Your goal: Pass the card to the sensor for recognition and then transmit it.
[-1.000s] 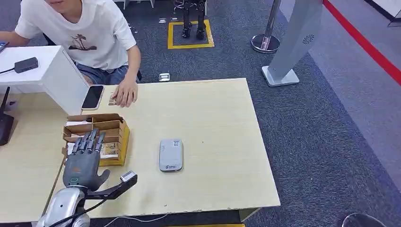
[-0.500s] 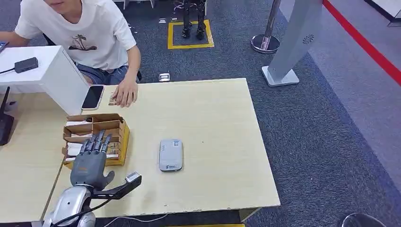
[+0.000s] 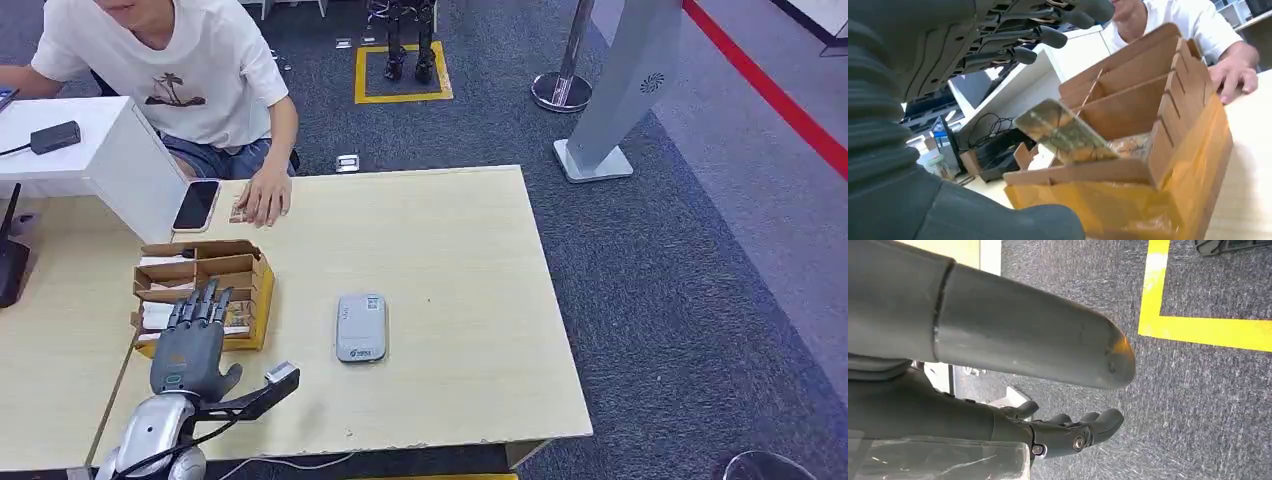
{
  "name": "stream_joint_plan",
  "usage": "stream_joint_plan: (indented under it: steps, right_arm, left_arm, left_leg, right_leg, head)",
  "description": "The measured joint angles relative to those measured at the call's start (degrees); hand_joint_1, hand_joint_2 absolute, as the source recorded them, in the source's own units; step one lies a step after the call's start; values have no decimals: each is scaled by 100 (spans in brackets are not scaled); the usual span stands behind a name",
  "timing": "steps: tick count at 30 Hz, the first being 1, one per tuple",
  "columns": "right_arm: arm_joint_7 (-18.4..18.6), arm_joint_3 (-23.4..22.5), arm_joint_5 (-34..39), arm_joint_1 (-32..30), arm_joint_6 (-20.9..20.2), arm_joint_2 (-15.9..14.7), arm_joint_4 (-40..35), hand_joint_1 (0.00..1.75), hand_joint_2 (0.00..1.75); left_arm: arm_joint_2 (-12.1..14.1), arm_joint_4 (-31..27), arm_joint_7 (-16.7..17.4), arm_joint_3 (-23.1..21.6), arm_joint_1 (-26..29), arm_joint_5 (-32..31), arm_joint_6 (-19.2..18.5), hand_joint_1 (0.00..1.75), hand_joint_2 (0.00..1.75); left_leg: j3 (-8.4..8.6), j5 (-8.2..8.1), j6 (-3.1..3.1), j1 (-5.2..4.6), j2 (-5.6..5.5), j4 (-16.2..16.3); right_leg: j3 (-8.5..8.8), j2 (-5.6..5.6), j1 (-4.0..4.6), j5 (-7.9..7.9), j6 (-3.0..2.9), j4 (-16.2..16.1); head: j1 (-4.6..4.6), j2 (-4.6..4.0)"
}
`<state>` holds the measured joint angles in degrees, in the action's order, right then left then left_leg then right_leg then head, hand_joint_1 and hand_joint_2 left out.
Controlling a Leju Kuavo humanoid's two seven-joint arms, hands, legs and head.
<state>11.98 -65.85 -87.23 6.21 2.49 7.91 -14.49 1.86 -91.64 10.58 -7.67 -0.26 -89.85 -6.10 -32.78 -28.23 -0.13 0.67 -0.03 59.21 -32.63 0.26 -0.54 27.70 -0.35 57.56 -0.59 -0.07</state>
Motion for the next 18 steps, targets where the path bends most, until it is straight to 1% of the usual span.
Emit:
stream_joint_plan:
  steps: [3, 6, 11, 18]
  right_arm:
    - [2, 0, 13, -1, 20, 0, 0, 0, 0]
    - [2, 0, 59, -1, 59, 0, 0, 0, 0]
    - [-2, 0, 92, -2, 61, 0, 0, 0, 0]
    - [-2, 0, 90, -4, 61, 0, 0, 0, 0]
  left_arm:
    - [41, -54, 72, 35, 94, 0, -98, 0, 175]
    - [77, -138, 72, 42, 183, 0, -164, 0, 175]
    - [112, -278, 86, 46, 304, 0, -173, 0, 175]
    - [123, -372, 123, 125, 330, 0, -177, 0, 175]
  left_leg:
    - [0, 0, 0, 0, 0, 0]
    - [0, 0, 0, 0, -1, 0]
    - [-1, 0, 0, 0, -1, 0]
    - [0, 0, 0, 0, -1, 0]
  right_leg:
    - [0, 0, 0, 0, 0, 0]
    - [0, 0, 0, 0, 0, 0]
    - [0, 0, 0, 0, 0, 0]
    - [0, -1, 0, 0, 0, 0]
  head:
    - [0, 0]
    - [0, 0]
    - [0, 0]
    - [0, 0]
